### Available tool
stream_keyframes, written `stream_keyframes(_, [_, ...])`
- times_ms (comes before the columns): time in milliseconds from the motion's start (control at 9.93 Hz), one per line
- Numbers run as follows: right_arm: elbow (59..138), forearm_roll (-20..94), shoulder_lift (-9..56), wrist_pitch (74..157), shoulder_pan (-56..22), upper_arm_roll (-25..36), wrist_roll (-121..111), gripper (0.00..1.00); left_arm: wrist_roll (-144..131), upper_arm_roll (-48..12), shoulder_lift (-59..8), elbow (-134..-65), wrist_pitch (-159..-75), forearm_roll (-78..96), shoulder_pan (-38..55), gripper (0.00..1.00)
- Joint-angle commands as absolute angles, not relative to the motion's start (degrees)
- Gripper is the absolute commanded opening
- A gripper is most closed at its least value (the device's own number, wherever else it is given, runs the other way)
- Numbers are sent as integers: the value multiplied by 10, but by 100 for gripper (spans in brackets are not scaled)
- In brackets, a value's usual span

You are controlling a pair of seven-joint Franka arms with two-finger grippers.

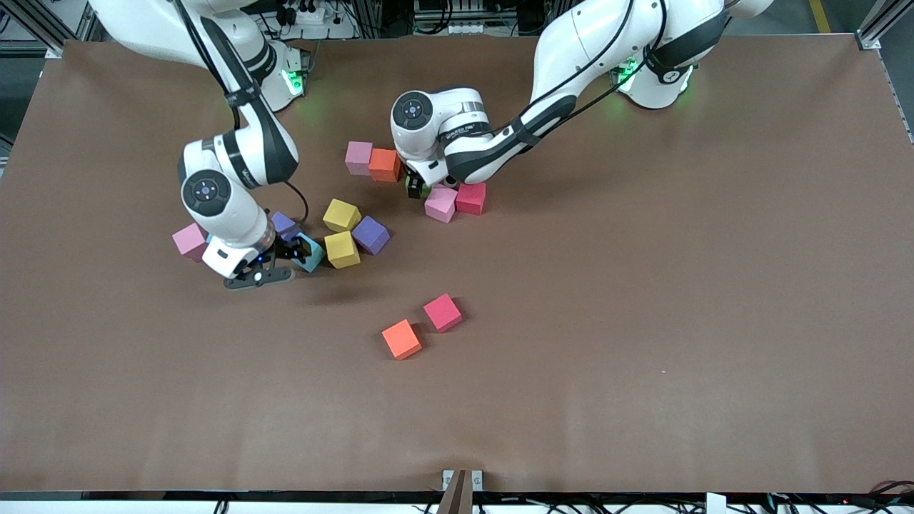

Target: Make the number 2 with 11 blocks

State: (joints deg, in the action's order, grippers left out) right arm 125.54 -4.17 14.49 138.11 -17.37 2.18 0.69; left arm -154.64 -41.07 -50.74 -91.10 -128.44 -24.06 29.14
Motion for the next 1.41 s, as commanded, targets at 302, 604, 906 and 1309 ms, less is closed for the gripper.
stream_keyframes(302, [1330, -29, 84, 1382, -163, 6, -173, 100, -1564, -417, -514, -915, -1293, -265, 285, 28])
stream_keyframes(604, [1339, -29, 78, 1380, -164, -14, -240, 100, -1592, -428, -512, -912, -1293, -264, 285, 27])
stream_keyframes(906, [1339, -29, 81, 1413, -162, -28, -355, 100, -1609, -439, -512, -911, -1293, -262, 284, 27])
stream_keyframes(1309, [1340, -29, 118, 1473, -148, -28, -394, 100, -1646, -440, -515, -907, -1295, -260, 287, 27])
